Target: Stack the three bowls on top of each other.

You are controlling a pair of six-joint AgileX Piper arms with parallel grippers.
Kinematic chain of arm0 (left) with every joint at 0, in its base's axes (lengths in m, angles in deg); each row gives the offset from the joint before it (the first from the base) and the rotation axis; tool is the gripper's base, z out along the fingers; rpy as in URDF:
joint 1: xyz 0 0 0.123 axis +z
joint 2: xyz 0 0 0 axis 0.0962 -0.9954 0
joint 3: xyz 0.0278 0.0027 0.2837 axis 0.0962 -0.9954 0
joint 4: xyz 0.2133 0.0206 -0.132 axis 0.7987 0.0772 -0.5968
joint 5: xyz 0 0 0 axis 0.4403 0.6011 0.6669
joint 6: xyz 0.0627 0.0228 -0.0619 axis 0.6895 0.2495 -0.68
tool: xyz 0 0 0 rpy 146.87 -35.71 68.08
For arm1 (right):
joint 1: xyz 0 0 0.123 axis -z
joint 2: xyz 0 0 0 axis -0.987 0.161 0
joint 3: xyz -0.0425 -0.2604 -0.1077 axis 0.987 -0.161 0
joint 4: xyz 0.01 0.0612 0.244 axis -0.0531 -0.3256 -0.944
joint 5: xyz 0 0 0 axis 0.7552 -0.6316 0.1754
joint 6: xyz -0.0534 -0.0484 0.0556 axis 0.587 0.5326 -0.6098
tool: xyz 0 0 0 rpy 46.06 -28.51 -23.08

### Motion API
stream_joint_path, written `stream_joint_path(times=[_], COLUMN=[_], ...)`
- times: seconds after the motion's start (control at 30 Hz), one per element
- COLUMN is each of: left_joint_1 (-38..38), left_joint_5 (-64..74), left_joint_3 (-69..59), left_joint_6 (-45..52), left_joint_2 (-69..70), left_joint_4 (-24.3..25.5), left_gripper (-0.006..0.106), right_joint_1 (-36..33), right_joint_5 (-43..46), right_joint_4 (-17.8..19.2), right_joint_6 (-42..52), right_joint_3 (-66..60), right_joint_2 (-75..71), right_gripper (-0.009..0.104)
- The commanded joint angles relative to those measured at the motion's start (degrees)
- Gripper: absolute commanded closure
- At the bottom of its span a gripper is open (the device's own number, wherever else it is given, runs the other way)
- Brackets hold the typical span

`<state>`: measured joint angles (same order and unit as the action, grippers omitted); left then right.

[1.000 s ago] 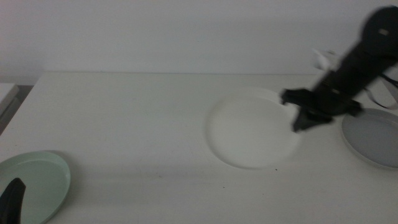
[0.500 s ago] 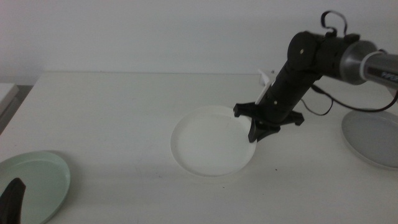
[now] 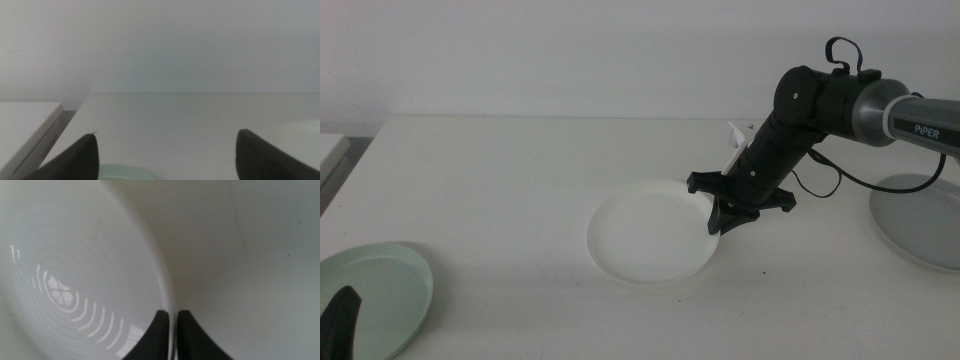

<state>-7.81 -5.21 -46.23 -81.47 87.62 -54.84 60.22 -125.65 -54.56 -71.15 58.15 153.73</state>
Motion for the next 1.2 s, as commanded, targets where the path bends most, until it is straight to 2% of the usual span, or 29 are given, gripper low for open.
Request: stream_joint_path(times=[0.0, 0.13, 0.3, 0.4, 0.53, 0.63, 0.83, 1.0, 1.17], left_joint_1=[-0.02, -0.02, -0.02, -0.02, -0.02, -0.02, -0.02, -0.02, -0.02], left_joint_5=[-0.86, -0.86, -0.86, -0.86, -0.86, -0.86, -0.86, -0.86, -0.86], left_joint_3=[0.02, 0.02, 0.02, 0.02, 0.02, 0.02, 0.02, 0.02, 0.02], left_joint_6=[-0.21, -0.21, -0.21, -0.21, -0.21, -0.21, -0.21, -0.21, -0.21], left_joint_2=[0.22, 0.22, 0.22, 0.22, 0.22, 0.22, 0.22, 0.22, 0.22], left_joint_4=[0.15, 0.15, 0.15, 0.15, 0.15, 0.15, 0.15, 0.15, 0.15], left_gripper=[0.007, 0.007, 0.007, 0.007, 0.007, 0.007, 0.007, 0.007, 0.007], right_joint_1=[-0.26, -0.26, -0.05, 0.77, 4.21, 8.87, 23.02, 35.86, 43.63], right_joint_5=[0.31, 0.23, -0.02, -0.13, -0.13, -0.13, -0.50, -4.27, -3.64], right_joint_4=[0.05, 0.05, 0.05, -0.11, 0.97, 3.34, 4.34, 4.34, 4.34], right_joint_6=[0.53, 0.79, 1.97, 3.94, 5.40, 7.07, 9.52, 11.16, 9.86], right_joint_3=[0.53, 0.53, 0.64, 0.64, 0.64, 0.64, 0.64, 0.50, 0.50], right_joint_2=[-0.05, -0.05, -0.80, -3.53, -10.53, -17.09, -28.18, -28.91, -24.19], right_gripper=[0.087, 0.064, 0.021, 0.006, 0.003, 0.003, 0.004, 0.004, 0.004])
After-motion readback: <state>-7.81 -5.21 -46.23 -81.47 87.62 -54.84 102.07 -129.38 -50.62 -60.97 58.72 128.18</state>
